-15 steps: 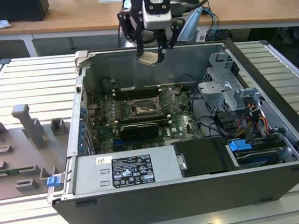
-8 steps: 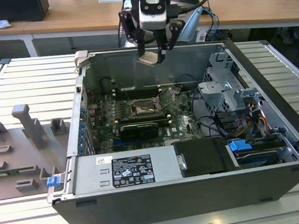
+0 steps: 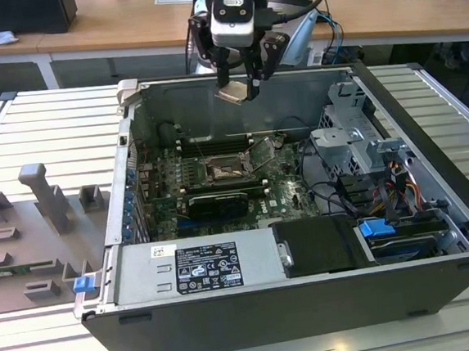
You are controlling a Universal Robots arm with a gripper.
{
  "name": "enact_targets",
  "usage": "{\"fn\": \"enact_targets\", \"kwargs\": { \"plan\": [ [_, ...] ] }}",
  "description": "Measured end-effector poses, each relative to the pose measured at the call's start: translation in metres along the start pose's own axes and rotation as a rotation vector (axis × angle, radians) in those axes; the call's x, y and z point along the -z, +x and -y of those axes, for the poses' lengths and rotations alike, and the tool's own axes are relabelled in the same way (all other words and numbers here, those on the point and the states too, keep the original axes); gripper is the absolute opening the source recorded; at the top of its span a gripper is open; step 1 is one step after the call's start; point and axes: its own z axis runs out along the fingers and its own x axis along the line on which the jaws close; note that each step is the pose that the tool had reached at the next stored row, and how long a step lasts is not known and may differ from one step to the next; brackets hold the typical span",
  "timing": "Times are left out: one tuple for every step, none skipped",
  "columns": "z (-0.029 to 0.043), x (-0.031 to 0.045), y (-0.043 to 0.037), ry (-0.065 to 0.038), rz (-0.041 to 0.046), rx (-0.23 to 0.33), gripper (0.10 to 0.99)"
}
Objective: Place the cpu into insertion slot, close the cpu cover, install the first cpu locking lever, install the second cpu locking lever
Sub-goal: 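Place the cpu into insertion slot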
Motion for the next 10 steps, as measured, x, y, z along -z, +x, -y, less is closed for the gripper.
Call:
{"fn": "enact_targets", "kwargs": {
  "plan": [
    [0.0000,0.0000,0.0000,0.000,0.0006,-0.007,0.537],
    [0.0000,-0.0001,0.0000,0.000,0.0012,-0.014,0.537],
    [0.0000,-0.0002,0.0000,0.000,0.0019,-0.022,0.537],
    [0.0000,-0.0003,0.0000,-0.001,0.0026,-0.029,0.537],
    [0.0000,-0.0004,0.0000,-0.001,0.0034,-0.039,0.537],
    [0.0000,-0.0004,0.0000,-0.001,0.0040,-0.045,0.537],
    [0.0001,-0.0005,0.0000,-0.001,0.0047,-0.053,0.537],
    [0.0001,-0.0006,0.0000,-0.001,0.0053,-0.060,0.537],
    [0.0001,-0.0006,0.0000,-0.001,0.0064,-0.071,0.537],
    [0.0001,-0.0007,0.0000,-0.002,0.0072,-0.080,0.537]
  ]
}}
